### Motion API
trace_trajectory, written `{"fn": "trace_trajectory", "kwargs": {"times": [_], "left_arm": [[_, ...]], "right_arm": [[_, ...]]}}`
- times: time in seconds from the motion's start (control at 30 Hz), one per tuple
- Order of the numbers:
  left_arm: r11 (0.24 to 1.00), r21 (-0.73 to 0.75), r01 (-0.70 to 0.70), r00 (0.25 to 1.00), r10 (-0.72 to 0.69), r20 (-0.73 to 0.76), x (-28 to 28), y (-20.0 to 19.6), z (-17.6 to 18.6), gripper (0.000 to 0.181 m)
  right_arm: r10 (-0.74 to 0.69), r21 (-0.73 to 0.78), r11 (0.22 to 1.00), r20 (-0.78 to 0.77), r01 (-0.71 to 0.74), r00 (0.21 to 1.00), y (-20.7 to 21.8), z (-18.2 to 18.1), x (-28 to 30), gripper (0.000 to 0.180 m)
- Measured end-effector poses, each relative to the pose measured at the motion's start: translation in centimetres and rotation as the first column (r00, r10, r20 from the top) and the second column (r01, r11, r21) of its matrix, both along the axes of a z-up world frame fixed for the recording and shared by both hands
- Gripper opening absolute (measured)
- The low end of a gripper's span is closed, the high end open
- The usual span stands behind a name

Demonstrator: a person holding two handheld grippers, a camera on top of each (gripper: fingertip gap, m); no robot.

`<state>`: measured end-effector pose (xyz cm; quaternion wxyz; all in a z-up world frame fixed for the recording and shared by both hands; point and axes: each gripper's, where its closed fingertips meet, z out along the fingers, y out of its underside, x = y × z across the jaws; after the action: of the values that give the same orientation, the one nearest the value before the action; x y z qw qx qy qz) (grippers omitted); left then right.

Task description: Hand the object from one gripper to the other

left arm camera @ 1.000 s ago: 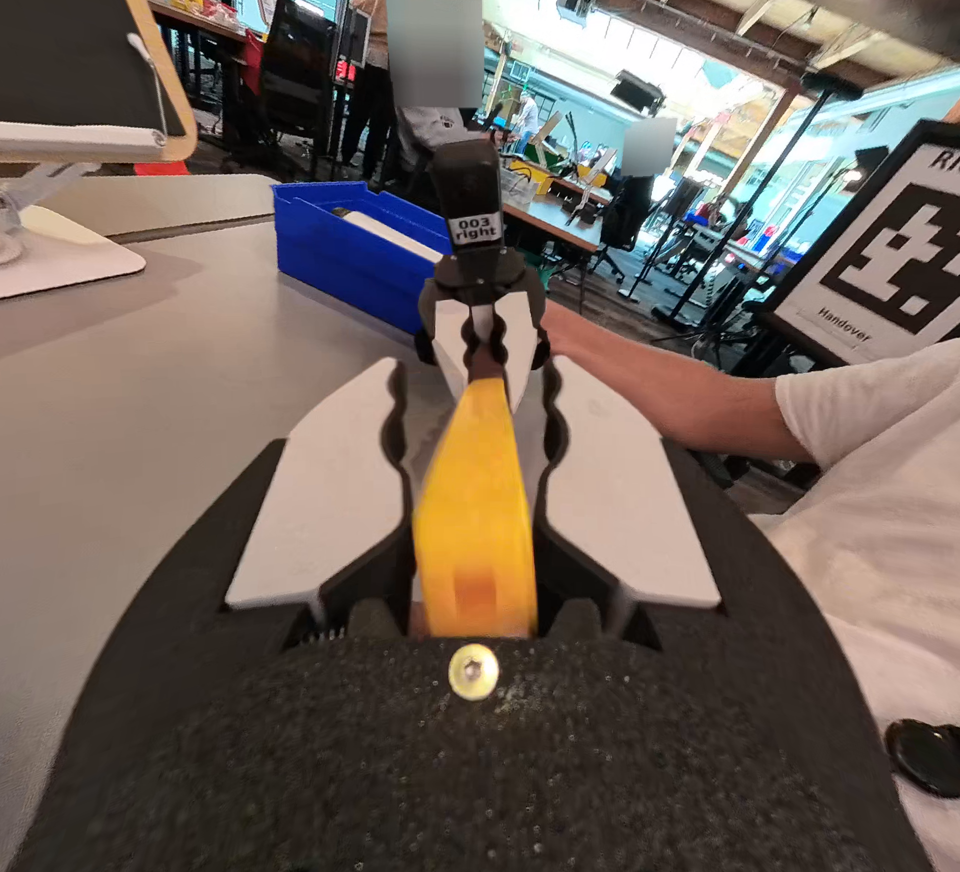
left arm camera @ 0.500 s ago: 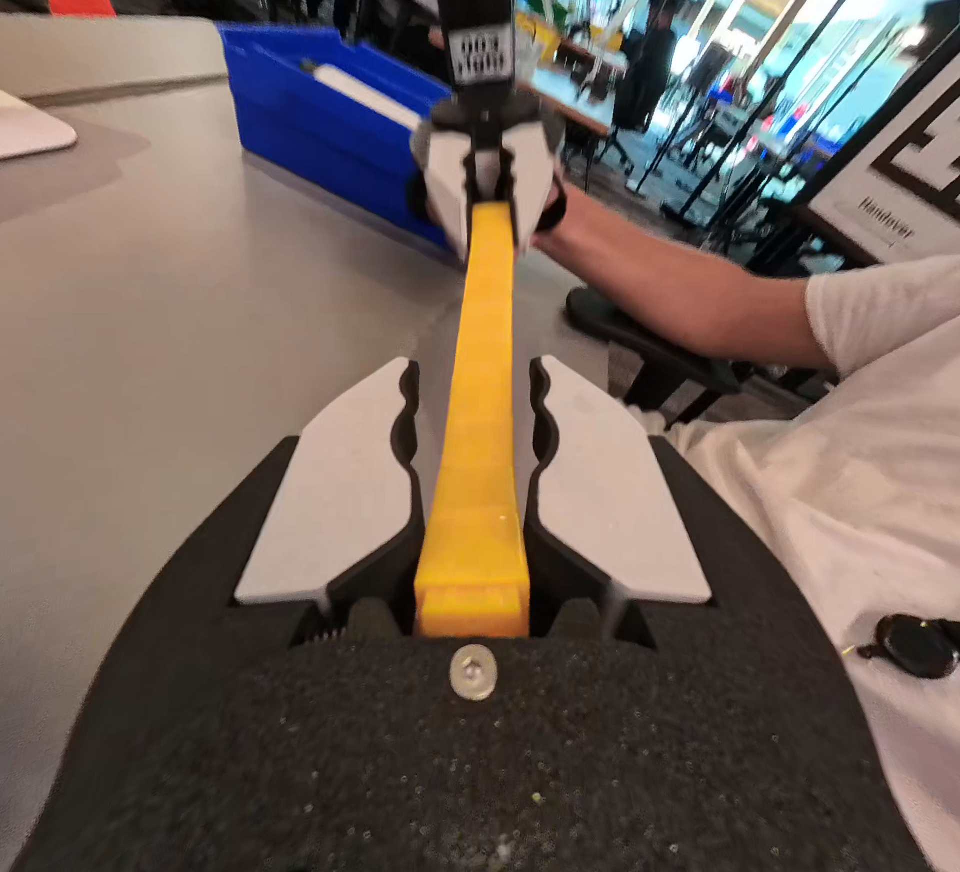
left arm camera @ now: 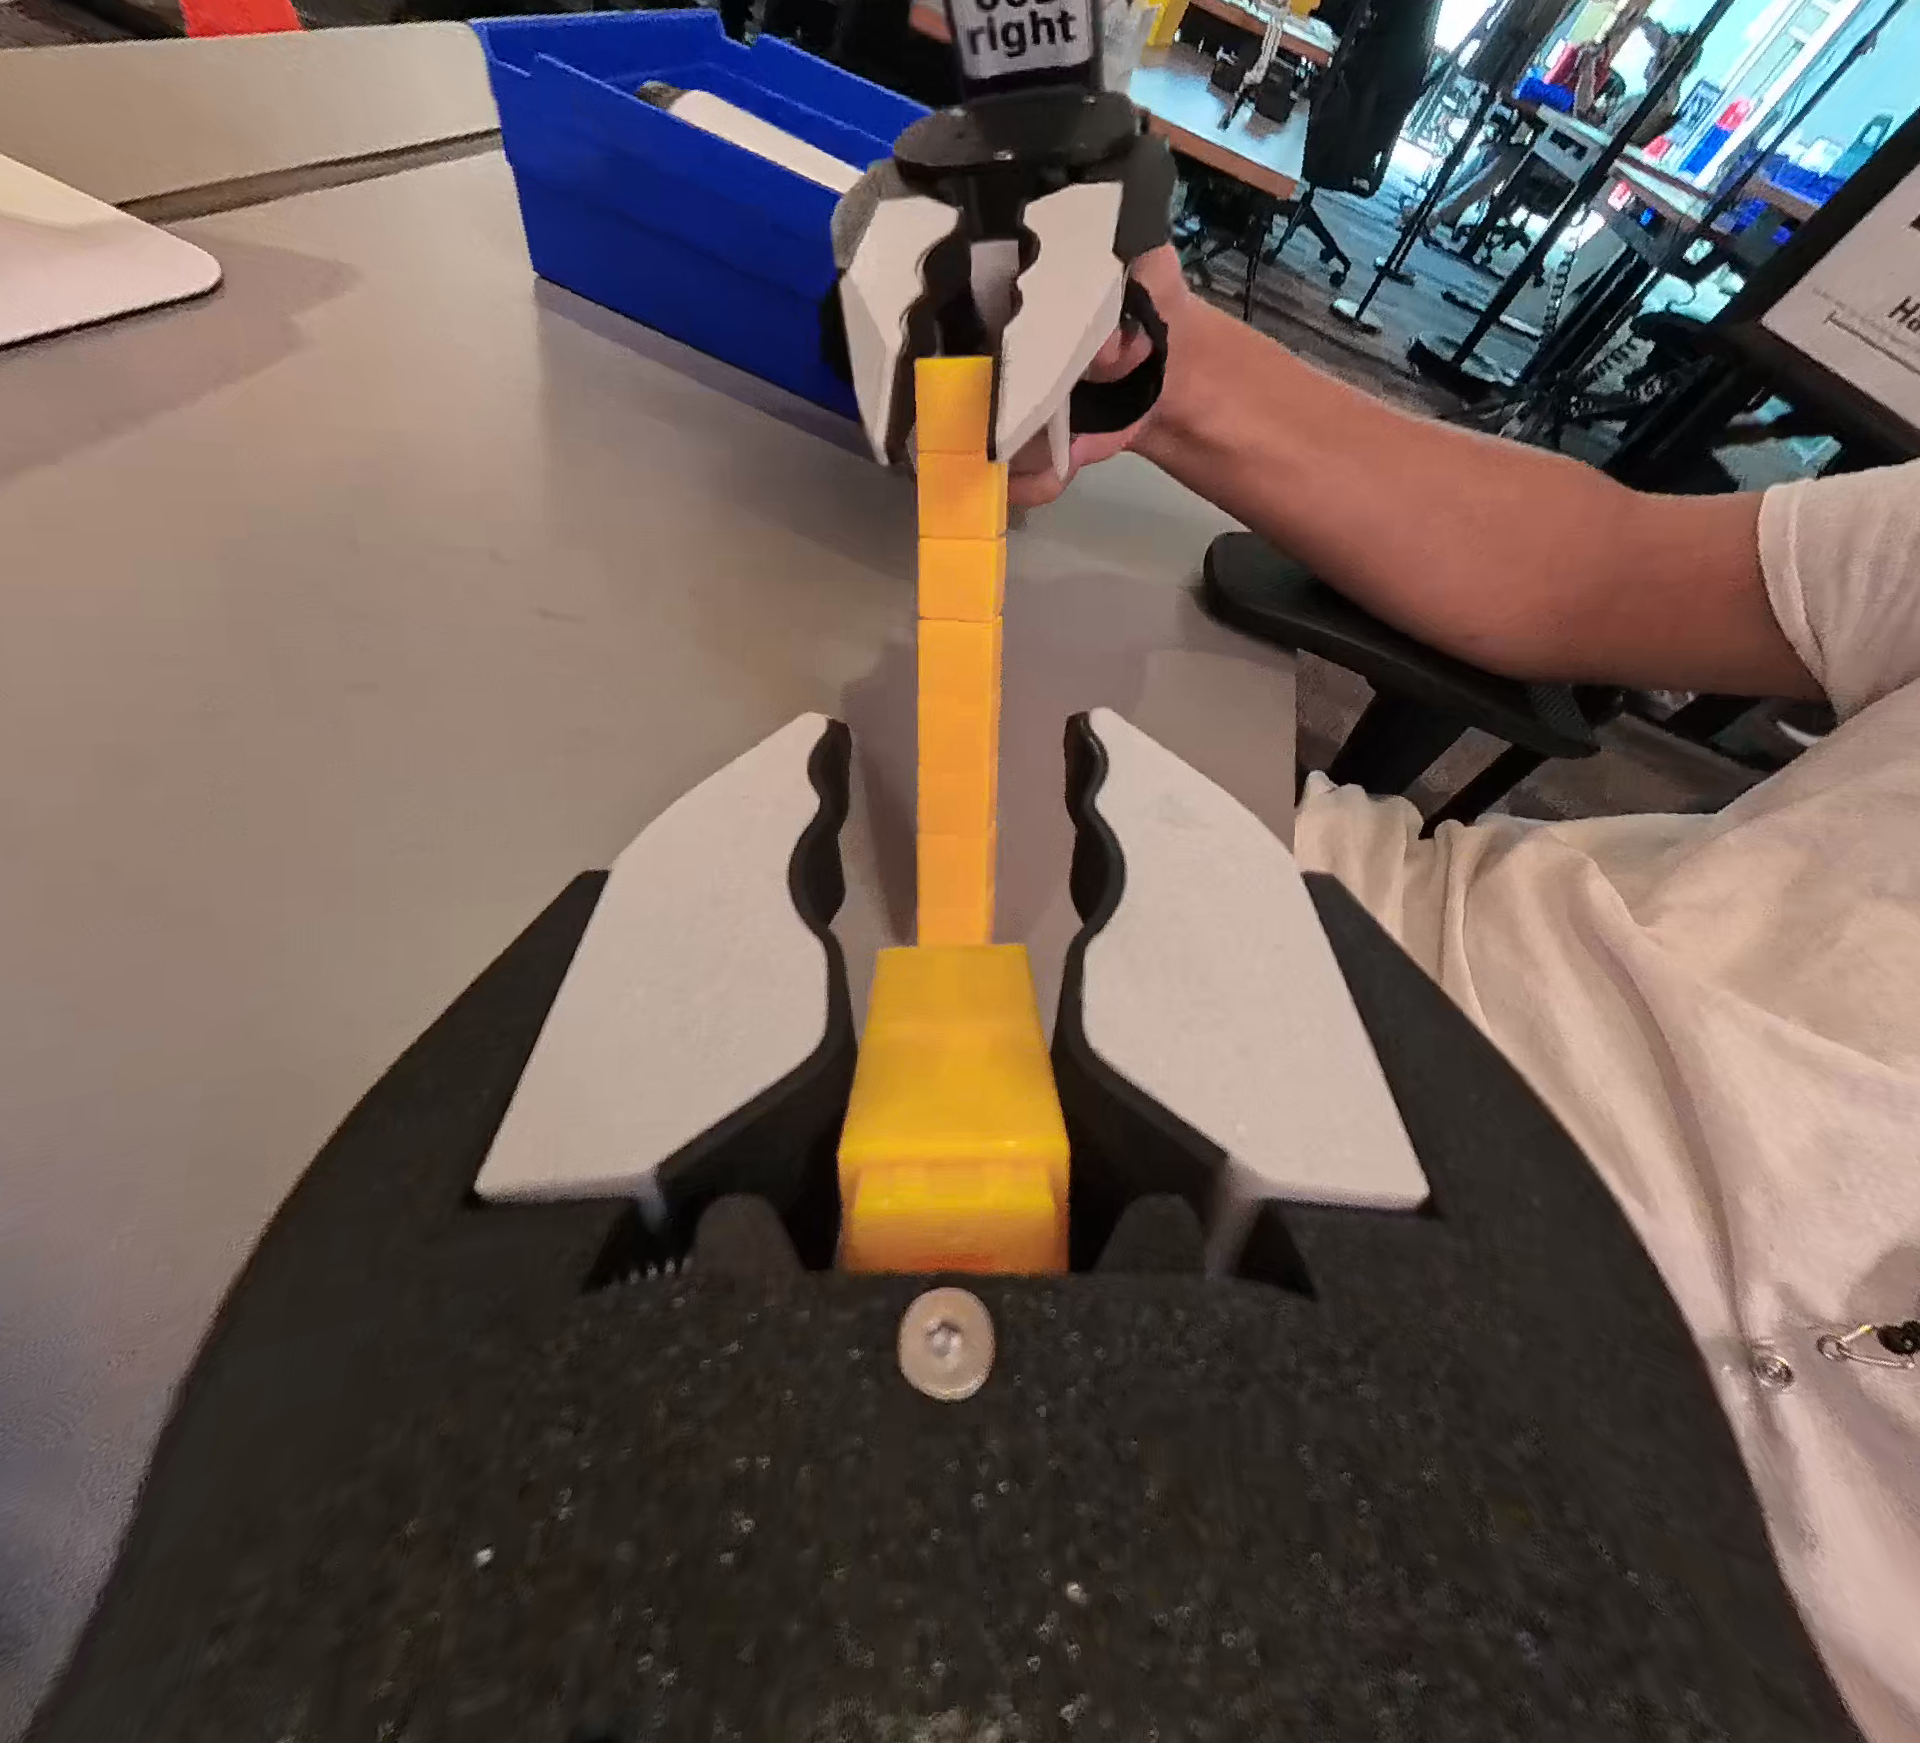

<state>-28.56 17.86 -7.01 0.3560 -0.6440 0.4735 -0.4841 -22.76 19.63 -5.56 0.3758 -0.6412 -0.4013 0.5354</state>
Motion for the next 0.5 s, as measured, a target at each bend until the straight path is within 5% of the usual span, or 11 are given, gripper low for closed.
{"fn": "trace_trajectory", "kwargs": {"times": [0.3, 0.5], "left_arm": [[0.993, -0.111, 0.030, 0.968, -0.002, 0.251, -0.2, 0.1, 3.2, 0.041], [0.984, -0.169, 0.056, 0.938, 0.006, 0.347, -0.9, 0.2, 4.3, 0.041]], "right_arm": [[-0.180, 0.072, 0.980, -0.058, 0.184, 0.982, 2.7, 2.2, 1.2, 0.021], [-0.236, 0.121, 0.971, 0.327, 0.207, 0.915, 3.3, -4.0, 2.3, 0.022]]}}
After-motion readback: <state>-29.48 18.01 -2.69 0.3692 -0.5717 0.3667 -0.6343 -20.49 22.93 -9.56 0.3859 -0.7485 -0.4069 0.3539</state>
